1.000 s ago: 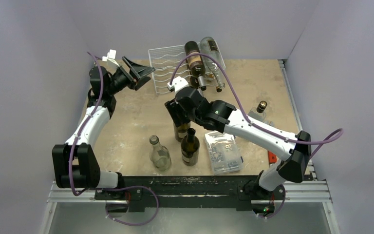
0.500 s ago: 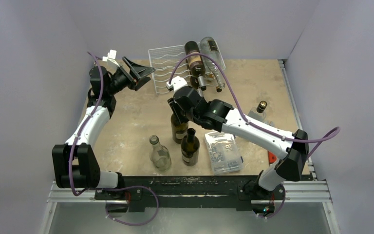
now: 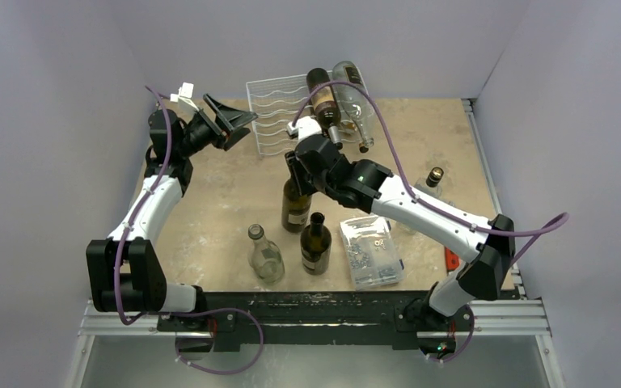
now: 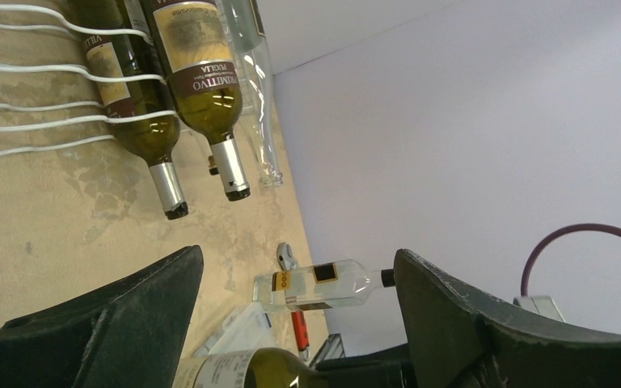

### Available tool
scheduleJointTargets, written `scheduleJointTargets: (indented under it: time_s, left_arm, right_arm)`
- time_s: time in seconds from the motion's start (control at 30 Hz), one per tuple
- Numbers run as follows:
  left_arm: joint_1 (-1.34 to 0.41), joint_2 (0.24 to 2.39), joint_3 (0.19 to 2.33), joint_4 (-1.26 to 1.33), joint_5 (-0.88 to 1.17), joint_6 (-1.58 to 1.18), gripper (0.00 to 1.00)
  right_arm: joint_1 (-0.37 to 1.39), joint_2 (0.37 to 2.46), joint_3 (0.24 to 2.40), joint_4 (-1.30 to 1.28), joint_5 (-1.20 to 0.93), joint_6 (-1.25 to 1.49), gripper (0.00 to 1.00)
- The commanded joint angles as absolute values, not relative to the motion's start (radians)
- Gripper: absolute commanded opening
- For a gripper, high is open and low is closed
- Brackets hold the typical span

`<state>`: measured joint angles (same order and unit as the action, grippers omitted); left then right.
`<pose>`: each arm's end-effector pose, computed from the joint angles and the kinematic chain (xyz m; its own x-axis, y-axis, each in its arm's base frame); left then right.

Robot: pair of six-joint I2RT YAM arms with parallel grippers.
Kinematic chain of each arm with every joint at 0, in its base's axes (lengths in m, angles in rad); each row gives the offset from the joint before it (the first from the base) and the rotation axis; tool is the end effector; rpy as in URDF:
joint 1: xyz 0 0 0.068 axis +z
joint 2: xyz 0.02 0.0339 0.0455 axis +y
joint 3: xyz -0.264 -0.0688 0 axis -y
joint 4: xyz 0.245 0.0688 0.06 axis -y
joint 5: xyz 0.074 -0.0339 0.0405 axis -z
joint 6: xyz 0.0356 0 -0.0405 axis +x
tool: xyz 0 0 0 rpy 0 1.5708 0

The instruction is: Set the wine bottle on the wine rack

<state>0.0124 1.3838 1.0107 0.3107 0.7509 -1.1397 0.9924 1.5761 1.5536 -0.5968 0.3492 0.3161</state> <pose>0.3210 -0.0203 0.3332 -0.6364 -0.6721 -0.3784 0.2241 0.3083 -0.9245 0.2044 0.2908 0.3696 -0.4989 -0.2298 -0.8357 -0.5044 0.8611 0.0644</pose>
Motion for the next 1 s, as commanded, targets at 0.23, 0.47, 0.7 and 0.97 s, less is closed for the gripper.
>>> scheduleJointTargets:
  time_s: [0.23,0.47,0.7,0.97]
  left_arm:
    - [0.009,1.358,1.063,0.323,0.753,-1.133,0.87]
    - [0.010,1.305,1.065,0.335,0.740,-1.100,0.86]
    - [0.012,1.263,1.048,0.345,0.704,-1.089,0.86]
    - [0.016,1.260,1.023,0.405,0.699,-1.131,0.87]
  right_arm:
    - [0.790,1.360,1.421,-0.136,0.219,0.667,0.00]
    - [0.709,1.247,1.237,0.188,0.198,0.911,0.00]
    - [0.699,1.203,1.109,0.495,0.296,1.055,0.00]
    - [0.698,1.231,1.040,0.685,0.419,1.130,0.00]
